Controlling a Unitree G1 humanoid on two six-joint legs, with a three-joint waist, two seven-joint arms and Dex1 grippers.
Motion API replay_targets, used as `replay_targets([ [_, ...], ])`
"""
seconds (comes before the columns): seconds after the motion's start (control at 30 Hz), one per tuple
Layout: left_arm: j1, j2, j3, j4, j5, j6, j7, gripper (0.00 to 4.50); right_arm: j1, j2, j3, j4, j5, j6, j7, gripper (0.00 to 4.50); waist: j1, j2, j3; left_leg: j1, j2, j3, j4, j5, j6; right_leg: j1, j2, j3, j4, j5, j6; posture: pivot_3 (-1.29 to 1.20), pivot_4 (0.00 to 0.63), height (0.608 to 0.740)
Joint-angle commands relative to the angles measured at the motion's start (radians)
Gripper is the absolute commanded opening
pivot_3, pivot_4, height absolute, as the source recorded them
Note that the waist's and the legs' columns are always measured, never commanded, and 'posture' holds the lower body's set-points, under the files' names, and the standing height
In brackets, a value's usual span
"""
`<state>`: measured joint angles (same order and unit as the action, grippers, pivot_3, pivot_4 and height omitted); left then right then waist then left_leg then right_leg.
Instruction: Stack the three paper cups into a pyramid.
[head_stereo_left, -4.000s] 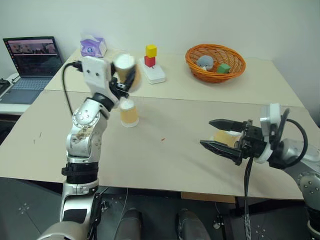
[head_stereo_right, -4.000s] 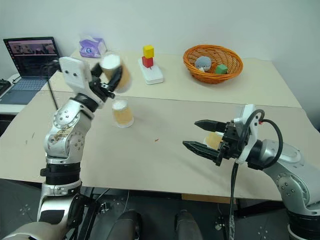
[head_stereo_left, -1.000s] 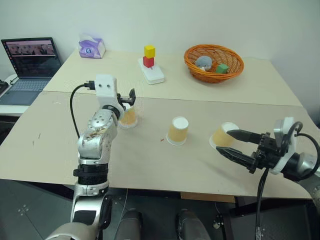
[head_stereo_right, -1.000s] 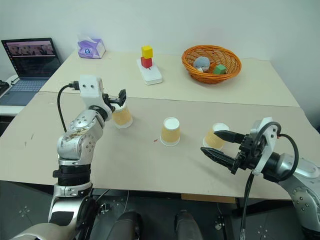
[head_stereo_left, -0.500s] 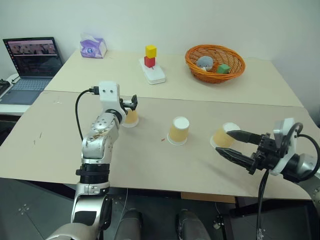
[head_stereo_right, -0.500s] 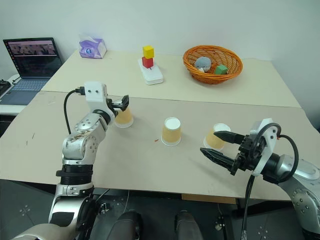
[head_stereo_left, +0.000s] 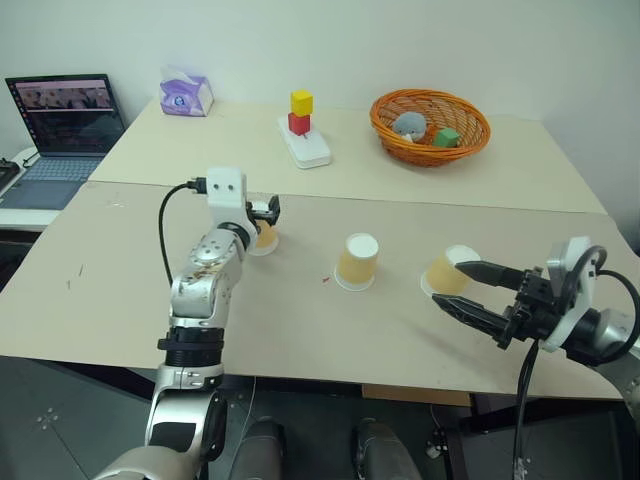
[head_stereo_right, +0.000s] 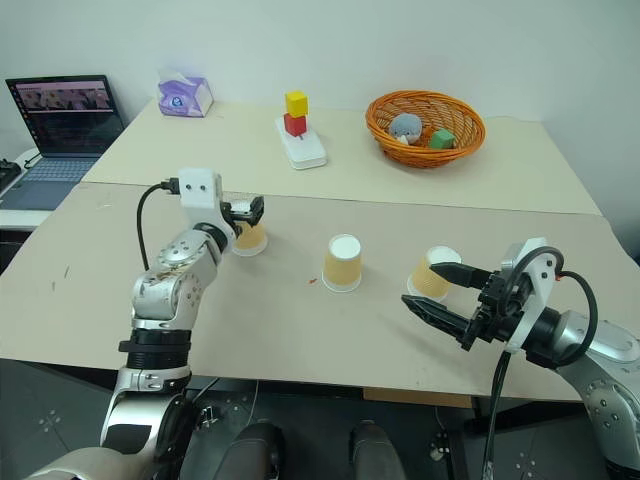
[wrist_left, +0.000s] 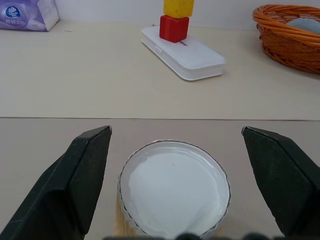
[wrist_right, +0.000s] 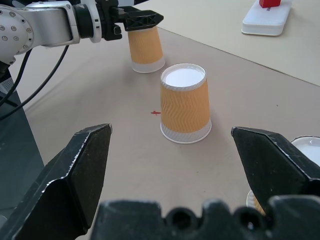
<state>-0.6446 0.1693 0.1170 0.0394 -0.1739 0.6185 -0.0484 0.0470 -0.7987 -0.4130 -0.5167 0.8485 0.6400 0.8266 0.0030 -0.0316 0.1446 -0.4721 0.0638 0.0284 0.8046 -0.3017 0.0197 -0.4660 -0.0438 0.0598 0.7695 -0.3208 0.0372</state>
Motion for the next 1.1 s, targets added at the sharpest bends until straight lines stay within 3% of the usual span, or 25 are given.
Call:
replay_targets([
  [0.03,0.004,-0.001,-0.003,-0.011,0.007,0.000,0.002,4.45,-0.004,-0.011,-0.041,-0.034,0.028,-0.006,0.000,4.50,0.000,0.000,0.000,0.000,0.000,0.000,0.000,0.000,0.000,0.000,0.000,0.000,0.000,0.000,0.000,0.00,0.150,0.666],
  [0.33,0.019,-0.006,0.000,0.019,0.022,0.012,0.011,4.45,-0.002,-0.010,-0.043,-0.037,0.029,-0.005,-0.004,4.50,0.000,0.000,0.000,0.000,0.000,0.000,0.000,0.000,0.000,0.000,0.000,0.000,0.000,0.000,0.000,0.00,0.150,0.666],
  [0.43,0.020,-0.005,-0.002,0.020,0.016,0.014,0.000,3.74,0.002,-0.011,-0.048,-0.038,0.030,-0.006,-0.002,4.50,0.000,0.000,0.000,0.000,0.000,0.000,0.000,0.000,0.000,0.000,0.000,0.000,0.000,0.000,0.000,0.00,0.150,0.666],
  [0.5,0.014,-0.006,-0.001,0.024,0.013,0.014,-0.002,2.89,0.003,-0.012,-0.050,-0.037,0.030,-0.006,-0.002,4.50,0.000,0.000,0.000,0.000,0.000,0.000,0.000,0.000,0.000,0.000,0.000,0.000,0.000,0.000,0.000,0.00,0.150,0.666],
  [0.53,0.008,-0.006,-0.002,0.026,0.012,0.016,-0.005,2.72,0.003,-0.013,-0.050,-0.036,0.030,-0.006,-0.001,4.50,0.000,0.000,0.000,0.000,0.000,0.000,0.000,0.000,0.000,0.000,0.000,0.000,0.000,0.000,0.000,0.00,0.150,0.666],
  [0.83,-0.038,0.047,-0.046,-0.027,0.015,-0.083,-0.115,2.72,0.000,-0.012,-0.044,-0.027,0.021,-0.012,0.005,4.50,0.000,0.000,0.000,0.000,0.000,0.000,0.000,0.000,0.000,0.000,0.000,0.000,0.000,0.000,0.000,0.00,0.150,0.666],
  [1.0,-0.030,0.137,-0.072,-0.062,-0.073,-0.130,-0.365,2.72,-0.014,-0.013,-0.034,-0.012,0.012,-0.017,0.013,4.50,-0.002,0.000,0.000,0.000,0.000,0.000,0.000,0.000,0.000,0.000,0.000,0.000,0.000,0.000,0.000,0.00,0.150,0.666],
  [1.1,0.049,0.224,-0.076,-0.075,-0.128,-0.187,-0.563,2.72,-0.020,-0.013,-0.032,-0.004,0.008,-0.020,0.018,4.50,-0.007,0.001,0.000,0.000,0.000,0.001,0.000,0.000,0.000,0.000,0.000,0.000,0.000,0.000,0.000,0.00,0.150,0.666],
])
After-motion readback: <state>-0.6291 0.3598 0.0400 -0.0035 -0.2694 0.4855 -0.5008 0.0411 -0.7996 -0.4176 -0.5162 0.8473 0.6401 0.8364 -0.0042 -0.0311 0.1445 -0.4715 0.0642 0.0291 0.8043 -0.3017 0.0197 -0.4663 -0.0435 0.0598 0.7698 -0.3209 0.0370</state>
